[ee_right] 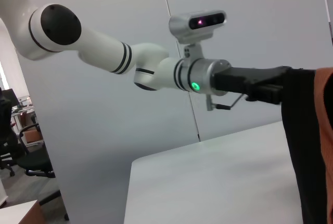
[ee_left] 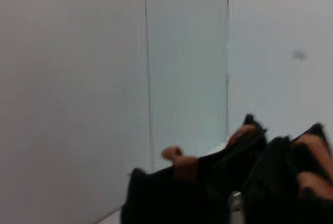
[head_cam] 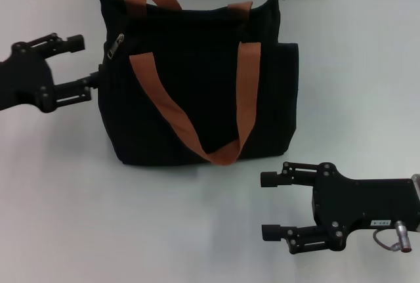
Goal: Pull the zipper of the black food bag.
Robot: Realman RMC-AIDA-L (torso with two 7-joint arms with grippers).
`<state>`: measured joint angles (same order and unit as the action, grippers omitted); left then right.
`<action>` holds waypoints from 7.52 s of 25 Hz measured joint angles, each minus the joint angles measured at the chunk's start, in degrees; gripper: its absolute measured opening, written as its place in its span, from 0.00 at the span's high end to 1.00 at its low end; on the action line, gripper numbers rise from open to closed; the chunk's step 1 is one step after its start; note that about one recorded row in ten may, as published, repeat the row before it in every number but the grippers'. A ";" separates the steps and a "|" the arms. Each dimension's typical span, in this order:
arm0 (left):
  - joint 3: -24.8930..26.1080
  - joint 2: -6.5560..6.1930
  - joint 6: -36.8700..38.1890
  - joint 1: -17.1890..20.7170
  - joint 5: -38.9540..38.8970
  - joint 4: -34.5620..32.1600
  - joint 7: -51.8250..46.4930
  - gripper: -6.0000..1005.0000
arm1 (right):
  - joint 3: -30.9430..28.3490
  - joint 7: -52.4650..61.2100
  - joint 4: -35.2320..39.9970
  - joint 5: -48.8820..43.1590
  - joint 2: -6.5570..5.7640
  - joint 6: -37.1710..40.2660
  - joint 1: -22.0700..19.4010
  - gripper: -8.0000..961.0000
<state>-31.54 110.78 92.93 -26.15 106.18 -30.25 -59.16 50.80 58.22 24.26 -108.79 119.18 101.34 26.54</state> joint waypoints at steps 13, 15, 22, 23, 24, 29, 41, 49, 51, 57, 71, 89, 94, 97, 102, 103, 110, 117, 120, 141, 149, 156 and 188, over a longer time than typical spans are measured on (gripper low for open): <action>-2.37 2.18 -11.53 -4.53 2.66 -0.13 3.57 0.27 | -0.01 0.93 0.35 -0.01 0.01 0.46 0.42 0.15; -2.28 2.24 -11.57 -4.55 2.58 -0.15 4.19 0.27 | -0.03 0.94 0.32 -0.01 0.02 0.46 0.43 0.15; -1.02 2.27 -10.73 -3.58 1.14 -0.20 8.42 0.28 | -0.09 1.18 0.41 -0.01 0.00 0.46 0.38 0.15; -0.47 2.29 -10.22 -2.95 -0.33 -0.22 9.63 0.28 | -0.09 1.36 0.40 -0.01 0.00 0.46 0.44 0.15; -0.47 2.29 -10.22 -2.95 -0.33 -0.22 9.63 0.28 | -0.09 1.36 0.40 -0.01 0.00 0.46 0.44 0.15; -0.42 2.40 -8.90 -2.25 -1.78 -0.19 10.96 0.45 | -0.09 1.44 0.39 0.00 0.00 0.46 0.42 0.15; -0.02 2.53 -5.96 -1.47 -2.27 -0.20 10.83 0.96 | -0.46 1.55 0.08 1.61 0.00 2.66 0.51 0.15; 0.21 4.01 -4.11 -0.13 -3.63 -0.22 12.15 0.97 | -0.70 14.64 1.79 12.56 -0.42 13.70 3.81 0.15; 0.47 4.41 -3.99 0.09 -4.18 -0.22 12.60 0.97 | -0.71 22.53 3.24 14.47 -0.56 13.80 5.95 0.15; 1.15 4.89 -4.08 0.23 -5.77 -0.22 14.02 0.96 | -0.64 40.12 8.54 14.92 -0.68 11.92 12.61 0.15; 1.49 4.90 -3.66 0.69 -7.16 -0.28 15.60 0.96 | 0.65 64.35 11.54 4.47 -1.71 -5.10 26.24 0.15; 1.48 5.05 -2.07 0.88 -8.10 -0.24 17.16 0.95 | 7.26 75.30 11.27 -0.39 -1.25 -16.71 33.98 0.38; 1.48 5.06 -2.07 0.94 -8.19 -0.16 17.67 0.95 | 7.96 75.21 11.31 -0.58 -1.09 -18.36 34.62 0.41; 1.48 5.08 -2.03 0.94 -8.19 -0.16 17.68 0.95 | 9.76 74.77 11.55 -0.58 -0.85 -20.17 34.85 0.41; 1.43 5.15 -1.85 0.74 -8.19 -0.02 17.53 0.95 | 11.67 72.89 11.67 -0.58 -0.26 -22.59 35.16 0.41; 1.35 5.15 -1.77 0.69 -8.19 -0.02 17.46 0.95 | 11.80 72.11 11.74 -0.58 -0.19 -23.33 35.27 0.41; 1.32 5.15 -1.62 0.65 -8.19 -0.12 17.28 0.95 | 12.16 70.51 11.80 -0.53 -0.15 -24.83 35.62 0.41; 1.36 5.15 -1.62 0.48 -8.18 -0.19 17.10 0.94 | 13.19 69.53 11.52 -0.47 0.13 -25.83 36.64 0.45; 1.40 5.15 -1.62 0.40 -8.18 -0.19 17.09 0.94 | 15.24 69.51 11.45 -0.37 0.27 -27.01 37.16 0.49; 1.57 5.07 -1.09 0.70 -8.53 -0.16 16.97 0.94 | 16.67 70.63 11.94 0.19 0.43 -25.80 37.59 0.56; 1.58 5.06 -0.74 0.82 -8.59 -0.25 16.97 0.93 | 16.58 70.85 11.71 0.19 0.40 -26.39 37.62 0.56; 1.57 4.97 -0.74 1.04 -9.31 -0.06 16.97 0.93 | 16.94 71.97 11.83 0.08 0.40 -27.45 37.45 0.56; 1.57 5.12 -0.40 0.96 -10.03 0.02 16.96 0.92 | 19.31 74.41 11.70 -0.37 0.45 -29.14 38.15 0.56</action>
<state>-29.97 115.90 92.53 -25.20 96.15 -30.23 -42.20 70.11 132.63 35.96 -109.16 119.62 72.19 64.69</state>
